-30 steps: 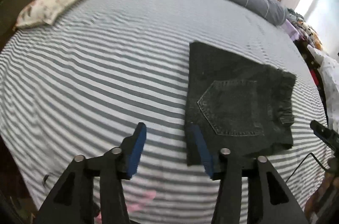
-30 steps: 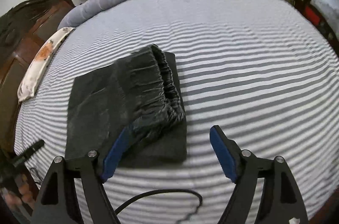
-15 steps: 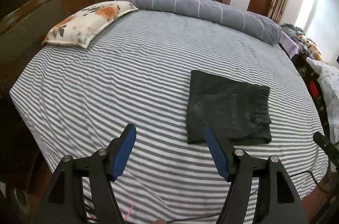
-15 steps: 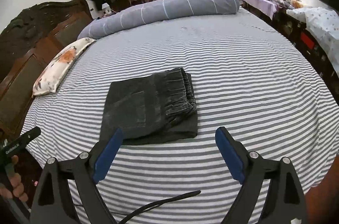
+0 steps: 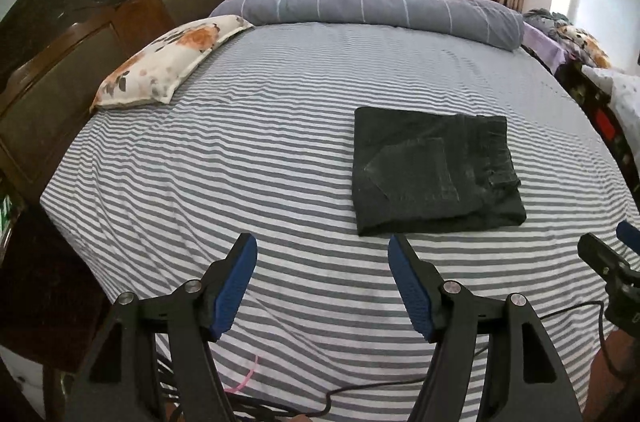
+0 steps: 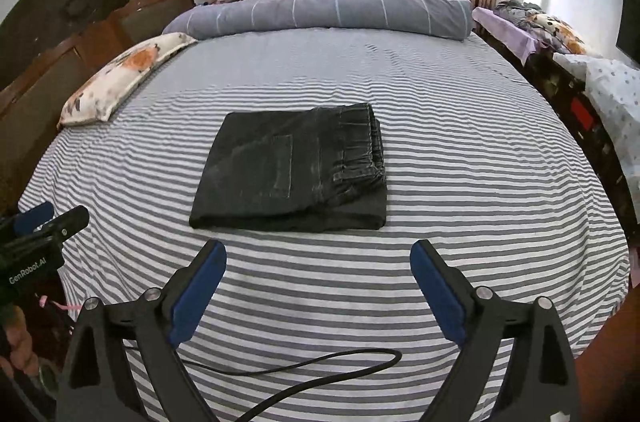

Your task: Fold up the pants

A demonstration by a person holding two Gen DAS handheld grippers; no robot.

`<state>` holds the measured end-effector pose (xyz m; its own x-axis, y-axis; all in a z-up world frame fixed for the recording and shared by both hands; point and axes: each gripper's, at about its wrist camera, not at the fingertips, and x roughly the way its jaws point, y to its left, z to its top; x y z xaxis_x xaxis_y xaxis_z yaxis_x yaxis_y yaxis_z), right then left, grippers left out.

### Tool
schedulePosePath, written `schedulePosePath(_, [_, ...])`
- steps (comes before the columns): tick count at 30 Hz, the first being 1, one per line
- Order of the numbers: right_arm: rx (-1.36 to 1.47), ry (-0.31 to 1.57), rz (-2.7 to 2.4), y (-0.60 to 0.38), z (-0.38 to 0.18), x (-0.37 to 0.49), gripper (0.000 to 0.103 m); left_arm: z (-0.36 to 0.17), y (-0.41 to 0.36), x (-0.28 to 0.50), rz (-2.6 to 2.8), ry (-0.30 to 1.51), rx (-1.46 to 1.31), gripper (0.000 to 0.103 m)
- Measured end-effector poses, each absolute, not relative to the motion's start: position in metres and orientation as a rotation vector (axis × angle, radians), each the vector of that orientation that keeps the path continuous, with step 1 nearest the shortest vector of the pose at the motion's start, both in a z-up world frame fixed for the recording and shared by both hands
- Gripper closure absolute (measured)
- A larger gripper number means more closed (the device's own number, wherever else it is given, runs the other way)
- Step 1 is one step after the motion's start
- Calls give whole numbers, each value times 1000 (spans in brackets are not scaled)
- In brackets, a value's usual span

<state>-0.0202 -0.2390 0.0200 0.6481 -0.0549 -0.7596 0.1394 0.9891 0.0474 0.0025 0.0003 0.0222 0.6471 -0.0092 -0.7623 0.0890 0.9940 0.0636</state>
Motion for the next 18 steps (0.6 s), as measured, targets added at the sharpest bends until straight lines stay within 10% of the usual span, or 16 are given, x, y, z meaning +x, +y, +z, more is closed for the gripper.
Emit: schedulePosePath(18, [117,903,-112,-226,5,-26,10,6,-9,-8,-60,866,143,34])
